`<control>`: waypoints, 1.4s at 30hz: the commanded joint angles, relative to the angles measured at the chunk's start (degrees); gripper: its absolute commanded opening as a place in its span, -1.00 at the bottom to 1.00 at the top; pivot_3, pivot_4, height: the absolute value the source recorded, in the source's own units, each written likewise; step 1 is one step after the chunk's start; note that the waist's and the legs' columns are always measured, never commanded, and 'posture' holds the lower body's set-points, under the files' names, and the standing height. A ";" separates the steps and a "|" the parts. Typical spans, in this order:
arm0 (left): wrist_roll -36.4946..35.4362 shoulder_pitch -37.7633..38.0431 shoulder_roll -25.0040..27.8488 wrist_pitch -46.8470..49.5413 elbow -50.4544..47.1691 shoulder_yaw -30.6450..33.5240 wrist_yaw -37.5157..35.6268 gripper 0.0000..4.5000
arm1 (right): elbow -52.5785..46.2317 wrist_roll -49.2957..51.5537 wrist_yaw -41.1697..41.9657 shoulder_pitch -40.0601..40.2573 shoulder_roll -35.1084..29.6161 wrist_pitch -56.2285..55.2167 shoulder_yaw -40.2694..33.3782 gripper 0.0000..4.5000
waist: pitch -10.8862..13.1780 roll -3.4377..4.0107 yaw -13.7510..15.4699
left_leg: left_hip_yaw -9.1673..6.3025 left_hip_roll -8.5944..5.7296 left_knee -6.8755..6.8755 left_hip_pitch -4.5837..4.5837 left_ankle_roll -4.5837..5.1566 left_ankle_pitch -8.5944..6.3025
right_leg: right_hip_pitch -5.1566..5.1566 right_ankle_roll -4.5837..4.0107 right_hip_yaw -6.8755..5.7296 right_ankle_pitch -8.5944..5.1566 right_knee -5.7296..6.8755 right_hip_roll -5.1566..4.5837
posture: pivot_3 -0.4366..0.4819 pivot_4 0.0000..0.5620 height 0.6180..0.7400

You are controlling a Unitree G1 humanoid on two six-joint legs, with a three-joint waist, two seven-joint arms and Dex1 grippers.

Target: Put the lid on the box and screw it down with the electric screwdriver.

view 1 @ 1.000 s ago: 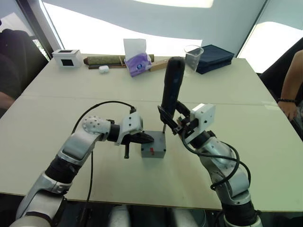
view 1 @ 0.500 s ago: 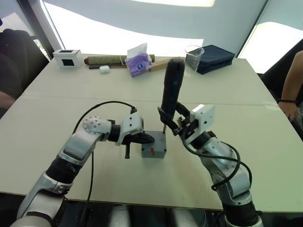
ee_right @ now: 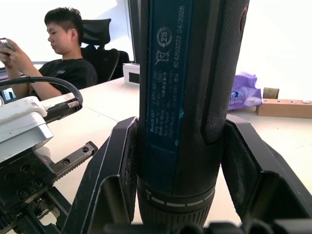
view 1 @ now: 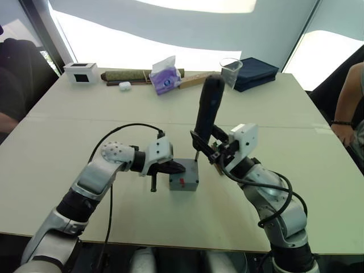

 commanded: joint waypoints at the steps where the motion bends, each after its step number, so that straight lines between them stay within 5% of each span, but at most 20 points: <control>1: 0.38 0.96 0.05 1.32 -1.04 -1.18 0.24 -1.00 | 2.40 0.67 0.45 2.22 -1.29 5.28 1.59 -0.16 | -0.14 -0.06 -0.02 | 0.00 0.00 -0.01 0.01 0.00 0.00 | 0.01 0.00 0.00 0.00 -0.01 0.00 | -0.05 -0.47 0.70; 24: 0.26 1.53 0.27 1.86 -1.72 -1.03 0.61 -1.00 | 0.52 1.09 0.82 0.31 -2.78 6.34 2.23 -0.16 | -0.69 -0.20 -0.03 | 0.00 0.01 -0.13 0.26 0.16 -0.10 | 0.29 -0.12 0.00 -0.06 -0.24 0.00 | -0.05 -0.47 0.70; 30: -0.07 1.50 0.17 1.01 -1.69 -0.45 0.65 -1.00 | -3.80 6.91 -1.21 -5.36 -1.02 11.34 -2.72 -0.16 | -0.66 -0.17 0.03 | 0.01 0.01 -0.14 0.22 0.16 -0.10 | 0.25 -0.14 0.00 -0.07 -0.25 -0.02 | -0.05 -0.47 0.70; 34: -2.22 2.00 0.70 0.65 -3.61 1.79 0.08 -1.00 | -8.58 17.06 -5.93 -17.32 -1.97 21.36 -12.78 -0.16 | -0.46 0.02 -0.09 | 0.04 0.01 -0.13 -0.09 0.16 -0.10 | -0.08 -0.09 0.02 -0.03 -0.23 -0.03 | -0.05 -0.47 0.70; 42: -6.77 0.71 -0.35 1.49 -8.74 5.18 0.91 -1.00 | -3.39 34.55 -13.65 -28.78 -13.67 48.59 -29.75 -0.16 | -0.25 0.08 0.30 | 0.05 0.02 -0.19 -0.42 0.23 -0.14 | -0.29 -0.04 -0.03 -0.01 -0.42 -0.10 | -0.05 -0.47 0.70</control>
